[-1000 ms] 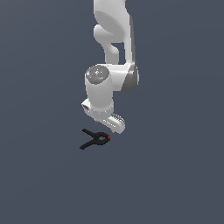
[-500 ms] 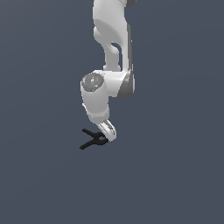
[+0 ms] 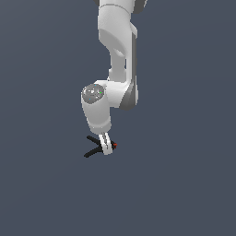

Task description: Pick up the object and move it to a goal position.

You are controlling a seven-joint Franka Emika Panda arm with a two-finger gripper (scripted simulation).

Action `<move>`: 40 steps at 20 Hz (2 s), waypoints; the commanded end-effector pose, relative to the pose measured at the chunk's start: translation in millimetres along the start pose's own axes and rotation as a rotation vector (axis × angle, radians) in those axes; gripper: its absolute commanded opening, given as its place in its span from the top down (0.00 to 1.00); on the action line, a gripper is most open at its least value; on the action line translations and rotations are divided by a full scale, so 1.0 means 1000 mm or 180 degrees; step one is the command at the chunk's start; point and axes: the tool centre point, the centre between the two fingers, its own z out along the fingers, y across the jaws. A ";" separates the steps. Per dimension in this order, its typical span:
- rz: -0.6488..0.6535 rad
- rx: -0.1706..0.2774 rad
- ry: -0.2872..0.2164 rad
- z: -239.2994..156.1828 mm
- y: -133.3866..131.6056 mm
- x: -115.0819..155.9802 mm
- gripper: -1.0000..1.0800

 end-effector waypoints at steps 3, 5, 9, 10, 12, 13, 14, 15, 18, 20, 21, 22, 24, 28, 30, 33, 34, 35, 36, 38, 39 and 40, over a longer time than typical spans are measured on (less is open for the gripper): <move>0.0400 -0.0001 0.0018 0.008 0.001 0.008 0.04; 0.0541 -0.0002 0.0026 0.011 0.001 0.011 0.04; 0.0762 -0.0001 0.0039 0.016 0.002 0.015 0.04; 0.0804 -0.0001 0.0041 0.017 0.002 0.016 0.04; 0.0874 -0.0001 0.0045 0.018 0.003 0.017 0.04; 0.0902 0.0000 0.0047 0.019 0.003 0.018 0.04; 0.0925 0.0000 0.0049 0.019 0.003 0.018 0.04; 0.0942 0.0000 0.0050 0.019 0.003 0.019 0.04; 0.0964 0.0000 0.0051 0.020 0.003 0.019 0.04; 0.0949 -0.0001 0.0050 0.020 0.003 0.019 0.04; 0.0949 -0.0001 0.0050 0.021 0.003 0.019 0.04; 0.0949 -0.0001 0.0050 0.023 0.003 0.019 0.04; 0.0951 -0.0001 0.0050 0.029 0.003 0.019 0.04; 0.0961 -0.0001 0.0050 0.050 0.004 0.019 0.04; 0.0963 -0.0001 0.0050 0.059 0.004 0.019 0.04; 0.0965 -0.0001 0.0050 0.068 0.004 0.019 0.04; 0.0965 -0.0001 0.0050 0.069 0.004 0.020 0.04; 0.0965 -0.0001 0.0050 0.070 0.003 0.020 0.04; 0.0965 -0.0001 0.0050 0.070 0.003 0.020 0.04; 0.0965 -0.0001 0.0050 0.070 0.003 0.020 1.00; 0.0965 -0.0001 0.0050 0.070 0.003 0.020 1.00; 0.0965 -0.0001 0.0050 0.070 0.003 0.020 1.00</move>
